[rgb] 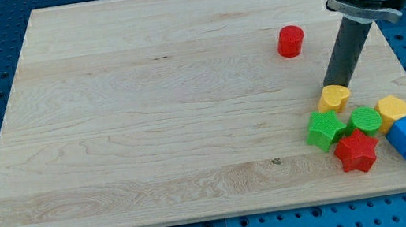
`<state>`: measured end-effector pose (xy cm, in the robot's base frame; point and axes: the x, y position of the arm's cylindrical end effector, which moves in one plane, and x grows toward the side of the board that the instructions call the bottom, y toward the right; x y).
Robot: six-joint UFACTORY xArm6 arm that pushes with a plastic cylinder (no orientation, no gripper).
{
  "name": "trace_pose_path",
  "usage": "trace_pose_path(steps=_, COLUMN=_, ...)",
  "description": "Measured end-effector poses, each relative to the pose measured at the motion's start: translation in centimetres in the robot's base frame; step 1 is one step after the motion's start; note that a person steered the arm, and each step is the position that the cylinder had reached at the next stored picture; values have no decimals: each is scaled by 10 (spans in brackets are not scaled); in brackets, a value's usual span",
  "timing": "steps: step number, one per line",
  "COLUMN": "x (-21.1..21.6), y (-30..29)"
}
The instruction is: Move the heart in between the green blocks
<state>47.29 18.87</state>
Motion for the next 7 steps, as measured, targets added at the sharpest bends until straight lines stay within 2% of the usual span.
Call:
trace_pose_path(steps=2, x=-6, y=7)
trace_pose_path(steps=4, x=-10, y=-26)
trace_pose_path(steps=7, x=2, y=-12)
